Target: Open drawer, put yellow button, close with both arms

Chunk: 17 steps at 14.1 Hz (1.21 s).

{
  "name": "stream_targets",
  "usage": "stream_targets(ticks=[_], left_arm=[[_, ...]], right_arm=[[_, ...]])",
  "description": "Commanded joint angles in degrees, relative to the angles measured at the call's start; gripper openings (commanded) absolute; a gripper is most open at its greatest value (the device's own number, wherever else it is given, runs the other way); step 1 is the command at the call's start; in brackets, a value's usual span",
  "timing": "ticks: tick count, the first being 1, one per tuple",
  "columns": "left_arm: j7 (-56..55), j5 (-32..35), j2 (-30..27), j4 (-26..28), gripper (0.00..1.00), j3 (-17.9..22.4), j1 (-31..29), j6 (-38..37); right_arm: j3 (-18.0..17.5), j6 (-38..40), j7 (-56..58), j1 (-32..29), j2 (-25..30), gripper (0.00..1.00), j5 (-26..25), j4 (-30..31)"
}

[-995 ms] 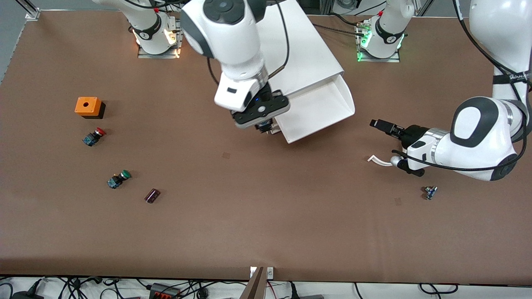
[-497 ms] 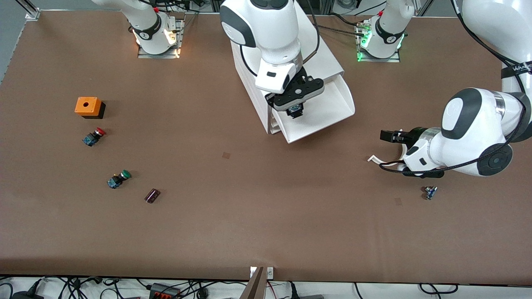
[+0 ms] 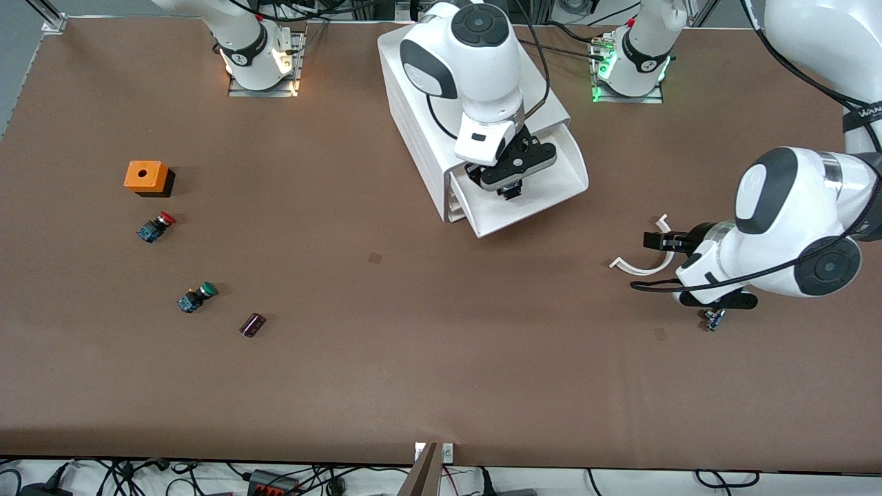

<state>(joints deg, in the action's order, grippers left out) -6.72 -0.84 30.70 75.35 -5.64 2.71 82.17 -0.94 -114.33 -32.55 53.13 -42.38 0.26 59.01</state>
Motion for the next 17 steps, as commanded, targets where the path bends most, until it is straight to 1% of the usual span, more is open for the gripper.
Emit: stream_targets(ticks=[1,4,9,11,12,13,14,17], left_arm=[[-1.45,1.37,1.03,-1.36,1.00,-0.33,-0.51,2.62],[-1.45,1.55,0.94,-0.82,1.00,-0.33,-0.51,2.90],[-1.36,1.64,0.94,-0.74,1.00,-0.33,-0.51,2.99],[-1.36,1.64,0.85,-0.74,1.00,-0.33,-0.51,2.99],[-1.36,1.64,0.85,-0.82,1.00,-0.33,-0.51,2.99],[-1.36,1.64,0.77,-0.82,1.00,-0.33,-0.51,2.99],[-1.36,1.64,0.68,-0.82,1.00,-0.33,-0.51,2.99],[-1.36,1.55,0.41,-0.82,1.00,-0.33,-0.77,2.99]], right_arm=[[-0.12,5.94,-1.90,0.83,-0.86,0.00,0.53,-2.06],[-0.12,6.14,-1.90,0.92,-1.47,0.00,0.53,-2.06],[-0.12,1.14,-1.90,1.09,-3.40,0.00,0.53,-2.15],[-0.12,0.77,-1.90,1.18,-3.84,0.00,0.44,-2.06],[-0.03,0.86,-1.90,1.10,-3.85,0.02,0.35,-2.06],[-0.03,1.03,-1.82,1.10,-3.85,0.49,0.27,-2.15],[0.15,1.56,-1.55,1.01,-3.76,0.99,0.09,-2.24],[0.67,4.10,-1.73,0.92,-2.45,1.00,0.09,-3.20]])
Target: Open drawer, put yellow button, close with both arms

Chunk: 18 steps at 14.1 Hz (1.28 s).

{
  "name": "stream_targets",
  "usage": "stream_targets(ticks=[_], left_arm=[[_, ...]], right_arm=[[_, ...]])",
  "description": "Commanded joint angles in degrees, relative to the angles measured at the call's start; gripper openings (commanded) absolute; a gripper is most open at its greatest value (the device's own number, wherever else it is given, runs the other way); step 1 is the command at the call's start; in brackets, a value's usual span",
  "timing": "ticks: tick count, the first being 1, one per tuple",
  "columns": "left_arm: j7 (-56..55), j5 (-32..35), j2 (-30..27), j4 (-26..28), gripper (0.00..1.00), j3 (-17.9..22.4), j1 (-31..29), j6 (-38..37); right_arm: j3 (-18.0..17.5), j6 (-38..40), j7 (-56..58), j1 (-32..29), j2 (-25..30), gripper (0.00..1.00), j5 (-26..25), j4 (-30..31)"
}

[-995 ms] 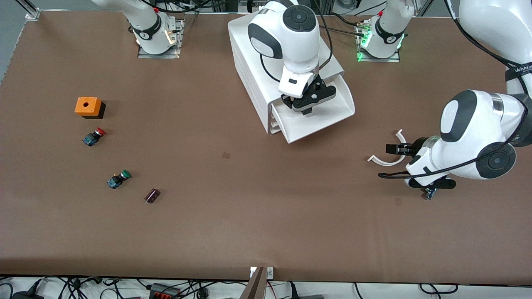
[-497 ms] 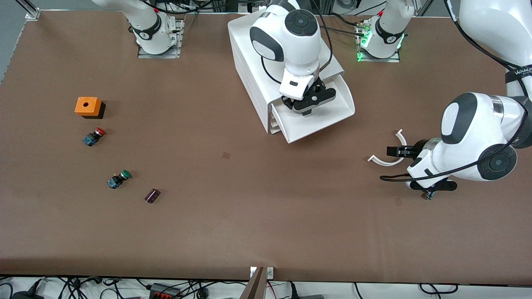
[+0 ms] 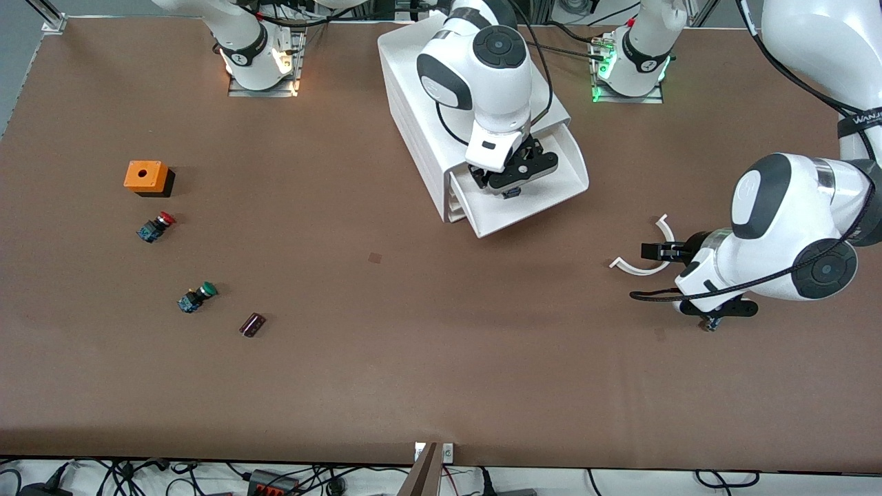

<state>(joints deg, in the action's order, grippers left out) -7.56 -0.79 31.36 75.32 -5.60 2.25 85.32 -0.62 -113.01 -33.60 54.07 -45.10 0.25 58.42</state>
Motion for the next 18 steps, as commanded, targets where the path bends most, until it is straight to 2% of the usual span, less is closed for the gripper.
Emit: stream_targets(ticks=[1,6,8,10,15,18], left_arm=[[-0.53,1.15,-0.33,-0.79,1.00,-0.38,-0.32,-0.15],[-4.46,-0.16,-1.65,-0.71,1.00,-0.55,0.03,2.48],[-9.64,-1.58,-1.92,0.08,1.00,-2.47,0.12,3.80],[-14.21,-1.58,-2.35,3.32,1.00,-5.11,0.12,7.47],[-30.38,-1.06,-5.95,14.83,1.00,-13.54,0.12,19.52],[-35.05,-0.88,-7.89,21.34,1.00,-18.12,0.21,25.85]], right_arm=[[0.36,3.84,-0.68,-0.63,1.23,1.00,0.10,-3.74],[0.01,12.53,-0.41,-8.79,8.08,1.00,0.54,-6.03],[0.53,18.07,-0.15,-12.74,10.03,1.00,0.11,-5.95],[0.36,20.63,2.38,-18.02,11.96,1.00,-0.86,-4.29],[0.36,23.01,7.31,-28.48,12.14,1.00,-1.39,-3.92],[0.27,24.24,8.98,-35.50,12.05,1.00,-0.87,-3.84]])
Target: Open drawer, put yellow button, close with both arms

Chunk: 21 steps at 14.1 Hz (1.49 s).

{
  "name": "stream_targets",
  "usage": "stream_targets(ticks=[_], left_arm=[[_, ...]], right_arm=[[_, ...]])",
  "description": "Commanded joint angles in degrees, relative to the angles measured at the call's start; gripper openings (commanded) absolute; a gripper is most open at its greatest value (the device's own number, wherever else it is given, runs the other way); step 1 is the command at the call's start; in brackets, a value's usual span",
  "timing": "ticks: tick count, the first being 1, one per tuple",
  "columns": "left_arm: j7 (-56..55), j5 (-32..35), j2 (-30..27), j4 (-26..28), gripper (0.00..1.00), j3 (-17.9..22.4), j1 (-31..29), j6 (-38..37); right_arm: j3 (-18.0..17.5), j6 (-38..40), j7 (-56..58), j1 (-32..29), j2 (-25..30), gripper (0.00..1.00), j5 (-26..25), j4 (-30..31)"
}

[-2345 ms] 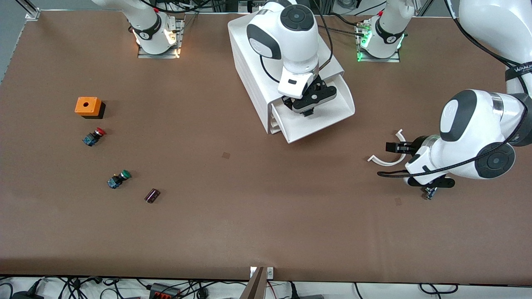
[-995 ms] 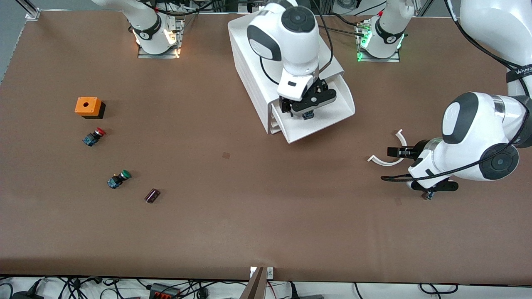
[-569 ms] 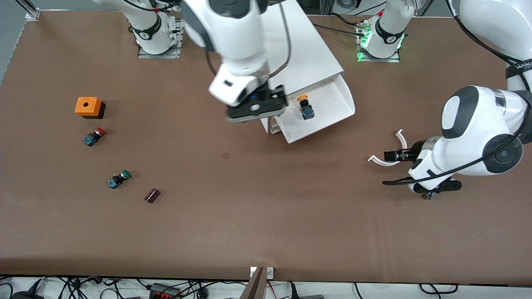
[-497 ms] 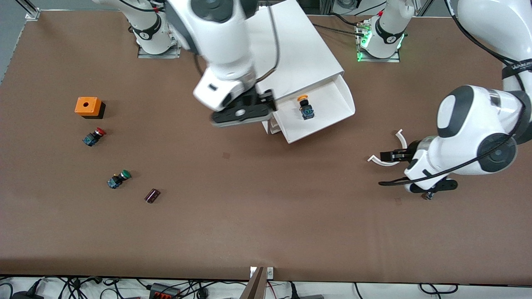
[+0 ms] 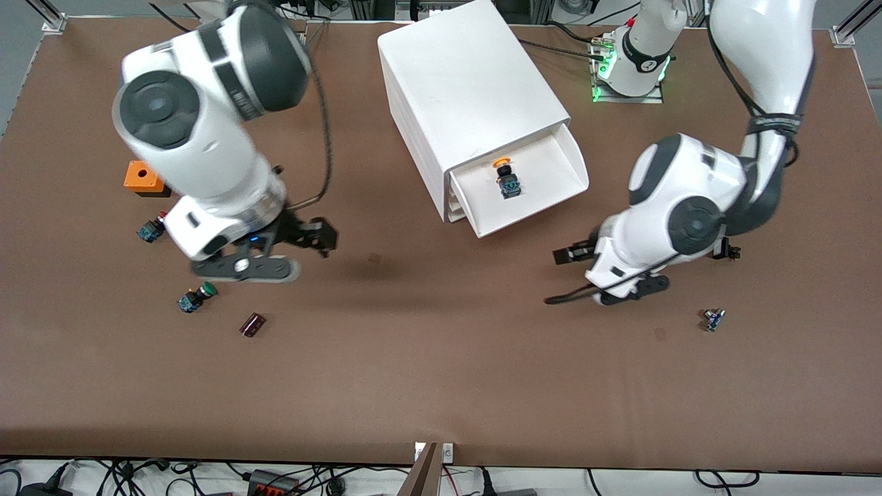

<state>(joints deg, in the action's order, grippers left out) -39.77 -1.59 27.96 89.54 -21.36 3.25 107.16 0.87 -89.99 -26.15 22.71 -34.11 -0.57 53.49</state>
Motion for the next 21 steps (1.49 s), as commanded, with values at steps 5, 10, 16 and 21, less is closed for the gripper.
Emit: stream_targets(ticks=[5,10,16,21], left_arm=[[-4.96,0.01,-6.51,11.96,0.97,-5.79,-0.70,5.25],[-12.52,-0.08,-8.00,14.86,0.95,-11.85,-1.40,5.08],[-13.31,-0.69,-12.05,20.75,0.95,-14.76,-1.31,4.99],[-15.16,-0.87,-11.79,20.76,0.95,-16.52,-0.79,5.16]], right_arm=[[-1.22,4.65,9.18,-12.41,3.34,1.00,0.21,3.53],[-1.66,-0.26,12.86,-21.28,15.28,1.00,0.13,19.68],[-1.84,-2.83,26.04,-27.72,21.72,1.00,0.13,24.38],[-1.31,-0.36,30.02,-27.63,24.87,1.00,-0.14,27.26]])
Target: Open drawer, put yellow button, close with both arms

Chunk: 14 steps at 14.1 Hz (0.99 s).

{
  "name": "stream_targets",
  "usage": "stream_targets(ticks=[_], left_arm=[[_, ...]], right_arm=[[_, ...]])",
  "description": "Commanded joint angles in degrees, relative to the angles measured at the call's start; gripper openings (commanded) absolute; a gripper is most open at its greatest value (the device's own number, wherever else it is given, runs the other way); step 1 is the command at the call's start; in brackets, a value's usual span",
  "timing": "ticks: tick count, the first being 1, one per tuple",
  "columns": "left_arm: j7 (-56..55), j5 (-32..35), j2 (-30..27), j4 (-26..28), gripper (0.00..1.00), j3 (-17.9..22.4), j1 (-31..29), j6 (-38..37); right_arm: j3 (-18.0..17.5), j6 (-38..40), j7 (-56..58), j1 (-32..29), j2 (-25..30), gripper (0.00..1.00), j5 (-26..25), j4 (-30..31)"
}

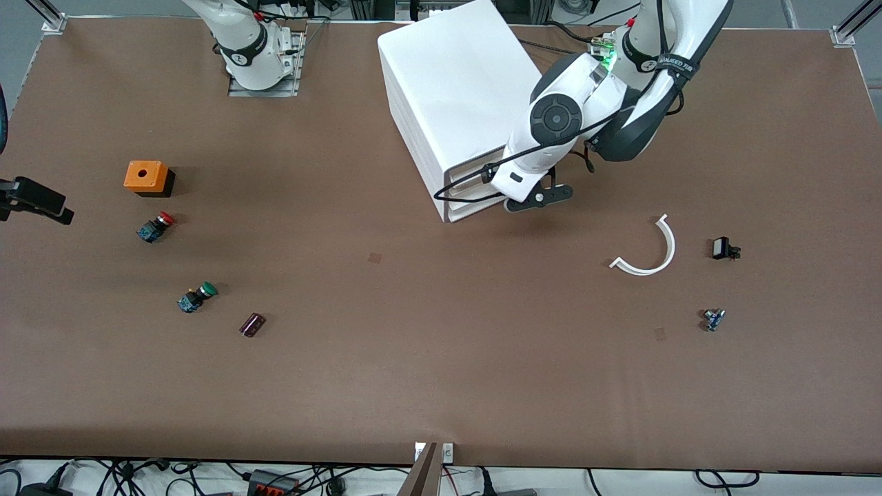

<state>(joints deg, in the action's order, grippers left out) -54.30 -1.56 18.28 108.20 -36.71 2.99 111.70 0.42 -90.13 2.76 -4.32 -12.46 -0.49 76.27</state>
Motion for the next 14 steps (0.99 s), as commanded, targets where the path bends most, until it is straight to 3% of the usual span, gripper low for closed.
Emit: stream_targets(ticks=[1,6,12,14], left_arm=[[-0.63,-0.90,-2.02,2.19,0.95,-1.78,-0.79,0.54],[-0.54,-0.82,-2.28,1.66,0.97,-1.96,-1.06,0.37],[12.34,0.41,-2.29,-3.17,1.00,-1.17,-11.14,-0.25],[20.42,4.79,-2.37,-4.66,1.00,-1.17,-15.28,-1.21]], right_arm=[[-0.86,-0.92,1.02,-0.51,4.19,1.00,-0.22,6.24],[-0.86,-6.46,0.67,-0.42,10.60,1.00,-0.39,17.49],[-0.86,-6.11,0.67,-0.60,10.17,1.00,-0.39,16.72],[-0.86,-5.94,0.67,-0.60,10.08,1.00,-0.30,16.63]])
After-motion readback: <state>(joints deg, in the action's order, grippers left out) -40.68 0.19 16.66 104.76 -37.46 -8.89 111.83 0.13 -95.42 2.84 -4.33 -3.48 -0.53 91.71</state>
